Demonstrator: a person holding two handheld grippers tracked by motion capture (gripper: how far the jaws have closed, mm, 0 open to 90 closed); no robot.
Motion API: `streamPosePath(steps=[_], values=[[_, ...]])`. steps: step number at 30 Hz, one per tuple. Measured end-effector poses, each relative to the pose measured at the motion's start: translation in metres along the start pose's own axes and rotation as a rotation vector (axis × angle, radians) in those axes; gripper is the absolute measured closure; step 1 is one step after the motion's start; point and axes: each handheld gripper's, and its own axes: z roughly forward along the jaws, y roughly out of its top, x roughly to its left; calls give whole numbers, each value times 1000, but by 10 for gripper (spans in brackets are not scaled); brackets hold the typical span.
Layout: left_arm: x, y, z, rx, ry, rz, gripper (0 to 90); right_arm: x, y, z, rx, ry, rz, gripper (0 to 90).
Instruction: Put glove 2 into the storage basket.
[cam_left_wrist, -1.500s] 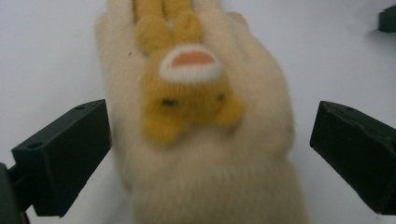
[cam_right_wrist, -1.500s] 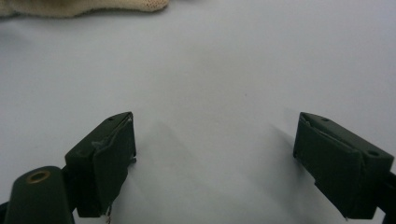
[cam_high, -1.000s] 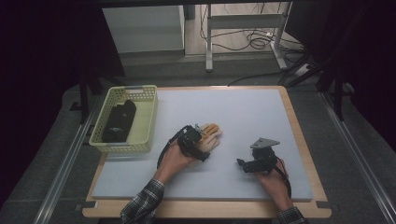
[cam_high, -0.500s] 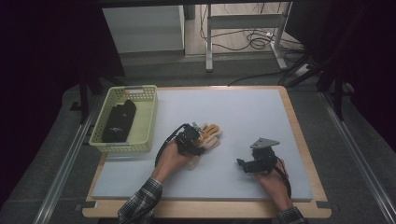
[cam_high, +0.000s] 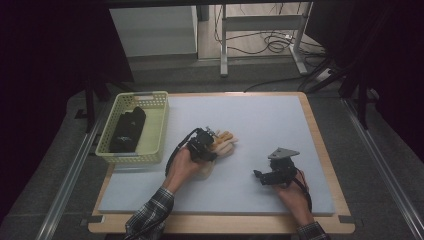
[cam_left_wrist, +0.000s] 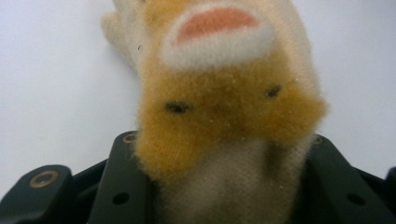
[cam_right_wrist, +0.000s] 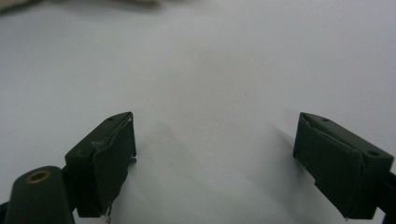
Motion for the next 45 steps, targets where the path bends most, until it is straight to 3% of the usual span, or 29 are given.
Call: streamPosePath(steps=[11, 21, 35, 45], values=[[33, 14, -43, -23, 79, -68, 551, 0, 0, 0, -1, 1, -1, 128], [68, 12, -75, -48, 133, -141, 546, 0, 0, 0, -4, 0, -2, 128], [122, -7, -113, -72, 221, -256, 543, 0, 0, 0, -5, 1, -2, 128], [158, -28, -129, -77, 306, -321, 536, 0, 0, 0, -5, 0, -3, 128]])
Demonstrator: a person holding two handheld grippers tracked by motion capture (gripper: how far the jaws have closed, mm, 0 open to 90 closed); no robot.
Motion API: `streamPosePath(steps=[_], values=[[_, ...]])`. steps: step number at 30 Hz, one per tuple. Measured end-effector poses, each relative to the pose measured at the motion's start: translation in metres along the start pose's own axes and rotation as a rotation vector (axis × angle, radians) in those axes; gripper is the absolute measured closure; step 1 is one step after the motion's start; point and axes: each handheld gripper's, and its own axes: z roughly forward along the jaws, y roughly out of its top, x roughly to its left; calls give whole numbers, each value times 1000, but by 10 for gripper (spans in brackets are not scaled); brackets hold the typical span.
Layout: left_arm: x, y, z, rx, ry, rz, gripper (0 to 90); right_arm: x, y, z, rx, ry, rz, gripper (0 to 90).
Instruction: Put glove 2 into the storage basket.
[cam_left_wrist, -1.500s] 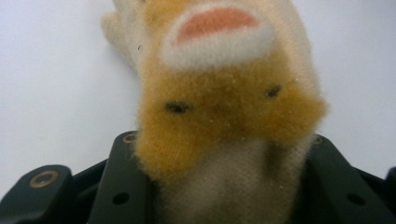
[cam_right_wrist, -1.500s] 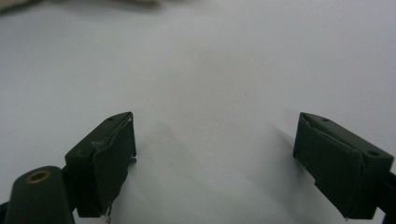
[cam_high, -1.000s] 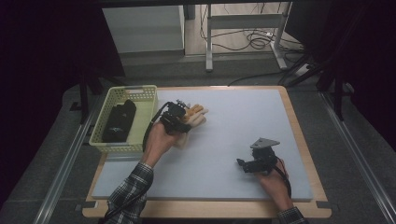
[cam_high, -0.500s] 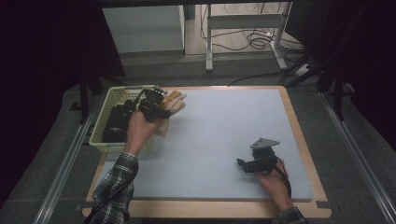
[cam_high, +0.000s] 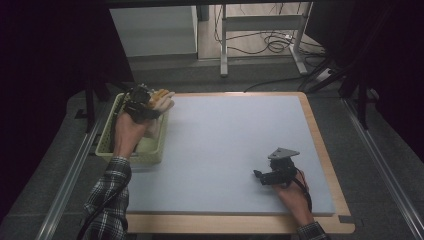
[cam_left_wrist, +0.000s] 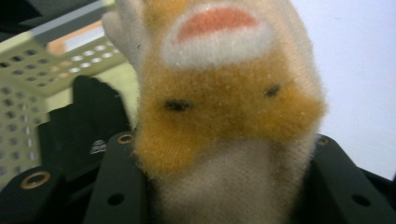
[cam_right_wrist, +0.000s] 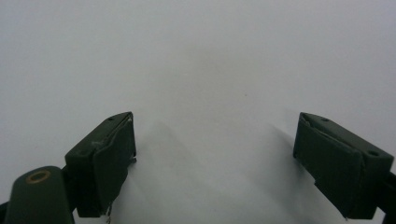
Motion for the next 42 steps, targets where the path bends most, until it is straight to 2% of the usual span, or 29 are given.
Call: streamPosePath(steps=[9, 12, 17, 19, 28, 30, 32, 34, 36, 37, 39, 41, 42], values=[[36, -16, 13, 6, 46, -93, 527, 0, 0, 0, 0, 0, 0, 128], [41, -21, 27, 33, 66, -90, 524, 0, 0, 0, 0, 0, 0, 128], [42, -26, 50, 58, 58, -100, 519, 0, 0, 0, -1, 0, 0, 128], [39, -28, 63, 82, 60, -90, 517, 0, 0, 0, -1, 0, 0, 128], [29, -26, 99, 159, 51, -68, 510, 0, 0, 0, -2, -1, 0, 128], [26, -24, 106, 179, 37, -66, 506, 0, 0, 0, -2, -1, 0, 128], [24, -23, 113, 220, 13, -65, 476, 0, 0, 0, -2, -1, 0, 128], [24, -24, 116, 236, 15, -67, 401, 0, 0, 0, -2, -1, 0, 128], [28, -25, 115, 246, 32, -87, 319, 0, 0, 0, -2, -2, -1, 128], [31, -26, 114, 246, 18, -94, 245, 0, 0, 0, -2, -2, -1, 128], [35, -27, 108, 232, -12, -107, 179, 0, 0, 0, -2, -1, 0, 128], [38, -27, 97, 207, -21, -115, 98, 0, 0, 0, -2, -1, 0, 128], [40, -26, 91, 192, -31, -113, 96, 0, 0, 0, -2, -1, -1, 128]])
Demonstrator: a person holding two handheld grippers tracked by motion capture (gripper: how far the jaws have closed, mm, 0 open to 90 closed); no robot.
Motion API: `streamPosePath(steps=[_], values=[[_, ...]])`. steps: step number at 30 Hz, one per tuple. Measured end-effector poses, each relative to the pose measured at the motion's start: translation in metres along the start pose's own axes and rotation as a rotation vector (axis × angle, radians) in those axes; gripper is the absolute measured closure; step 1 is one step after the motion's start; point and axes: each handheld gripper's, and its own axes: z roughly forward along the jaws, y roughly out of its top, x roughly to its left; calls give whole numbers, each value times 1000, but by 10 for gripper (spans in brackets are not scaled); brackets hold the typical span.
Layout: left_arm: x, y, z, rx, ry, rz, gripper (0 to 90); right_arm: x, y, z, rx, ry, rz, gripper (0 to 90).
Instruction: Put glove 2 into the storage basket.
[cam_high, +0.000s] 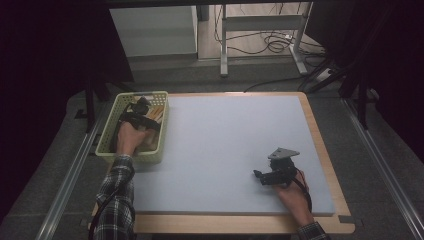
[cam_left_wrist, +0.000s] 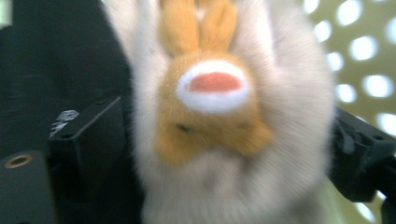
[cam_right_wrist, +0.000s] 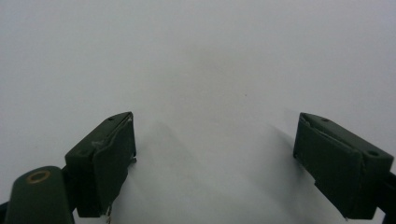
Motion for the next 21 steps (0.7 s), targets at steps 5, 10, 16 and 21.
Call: streamPosePath(steps=[5, 10, 16, 21], values=[[5, -2, -32, -98, -60, 7, 98, 0, 0, 0, 1, -1, 0, 128], [11, -9, -42, -98, -56, 14, 358, 0, 0, 0, 0, -1, 0, 128], [19, -18, -18, -16, -108, -32, 559, 0, 0, 0, 1, -1, 0, 128], [13, -18, -9, -4, -149, -35, 581, 0, 0, 0, 1, -1, 0, 128]])
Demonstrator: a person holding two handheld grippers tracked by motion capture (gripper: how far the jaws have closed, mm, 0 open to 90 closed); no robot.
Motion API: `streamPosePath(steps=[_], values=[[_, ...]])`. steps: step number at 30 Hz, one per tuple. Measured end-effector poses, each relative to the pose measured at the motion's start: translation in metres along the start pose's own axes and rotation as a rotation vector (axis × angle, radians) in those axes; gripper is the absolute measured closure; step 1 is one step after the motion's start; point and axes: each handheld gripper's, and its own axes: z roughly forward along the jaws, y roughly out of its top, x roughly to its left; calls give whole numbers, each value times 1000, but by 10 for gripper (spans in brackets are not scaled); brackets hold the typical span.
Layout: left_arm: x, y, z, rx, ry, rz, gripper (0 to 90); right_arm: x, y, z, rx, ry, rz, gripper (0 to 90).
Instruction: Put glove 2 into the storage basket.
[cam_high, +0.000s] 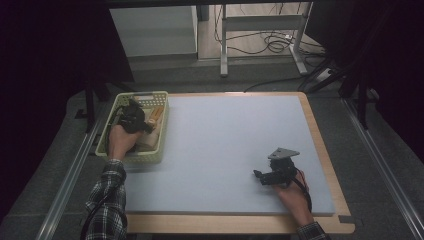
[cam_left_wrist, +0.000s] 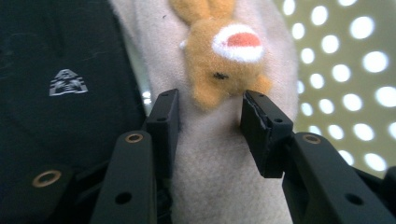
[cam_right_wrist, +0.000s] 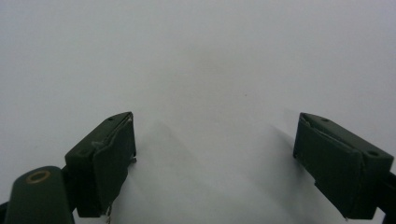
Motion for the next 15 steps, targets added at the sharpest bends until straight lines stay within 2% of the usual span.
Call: streamPosePath(steps=[5, 7, 10, 12, 15], values=[[-11, 1, 1, 18, 2, 41, 571, 0, 0, 0, 0, 0, 0, 128], [-10, 0, 0, 10, 0, 38, 562, 0, 0, 0, 0, 0, 0, 128], [-6, -1, -3, -26, 25, 40, 468, 0, 0, 0, 0, 0, 0, 128], [-4, -2, -5, -32, 47, 47, 404, 0, 0, 0, 0, 0, 0, 128], [-4, -3, -9, -56, 76, 58, 344, 0, 0, 0, 0, 0, 0, 128]])
